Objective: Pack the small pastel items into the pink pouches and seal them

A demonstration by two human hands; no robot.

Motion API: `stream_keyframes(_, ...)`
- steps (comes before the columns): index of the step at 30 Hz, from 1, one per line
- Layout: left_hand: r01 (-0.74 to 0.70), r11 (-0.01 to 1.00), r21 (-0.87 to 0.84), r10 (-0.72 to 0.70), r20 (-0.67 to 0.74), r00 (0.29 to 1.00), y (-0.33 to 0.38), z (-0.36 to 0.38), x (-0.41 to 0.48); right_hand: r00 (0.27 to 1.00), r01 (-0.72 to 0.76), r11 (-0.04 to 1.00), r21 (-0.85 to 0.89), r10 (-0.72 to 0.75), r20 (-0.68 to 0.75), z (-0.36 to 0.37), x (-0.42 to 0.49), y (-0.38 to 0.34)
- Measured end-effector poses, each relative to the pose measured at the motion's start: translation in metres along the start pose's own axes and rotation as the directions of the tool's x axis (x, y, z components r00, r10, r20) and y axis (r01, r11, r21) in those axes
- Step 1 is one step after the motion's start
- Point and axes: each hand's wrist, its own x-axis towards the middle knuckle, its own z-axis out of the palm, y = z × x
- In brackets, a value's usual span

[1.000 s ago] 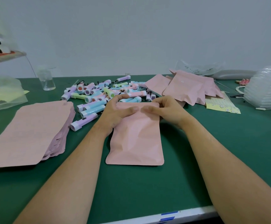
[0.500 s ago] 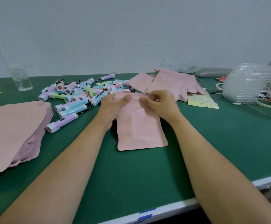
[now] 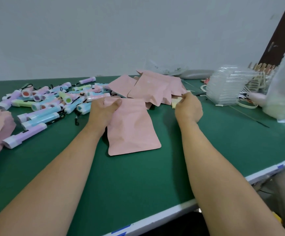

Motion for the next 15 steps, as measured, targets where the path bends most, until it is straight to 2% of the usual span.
stream_keyframes(2, -0.023, 0.997, 0.072, 0.022, 0.022, 1.0, -0.001, 0.002, -0.003, 0.999, -0.045, 0.995, -0.091, 0.046, 0.003, -0.009, 0.012, 0.015)
stream_keyframes(6, -0.029, 0.996, 0.08, 0.026, 0.038, 0.999, 0.001, -0.001, -0.006, 0.989, -0.108, 0.972, -0.21, 0.126, 0.072, -0.023, 0.024, 0.039)
stream_keyframes(15, -0.045, 0.991, 0.124, 0.039, 0.052, 0.998, 0.002, 0.001, -0.008, 0.981, -0.112, 0.967, -0.23, 0.145, 0.13, -0.025, 0.025, 0.043)
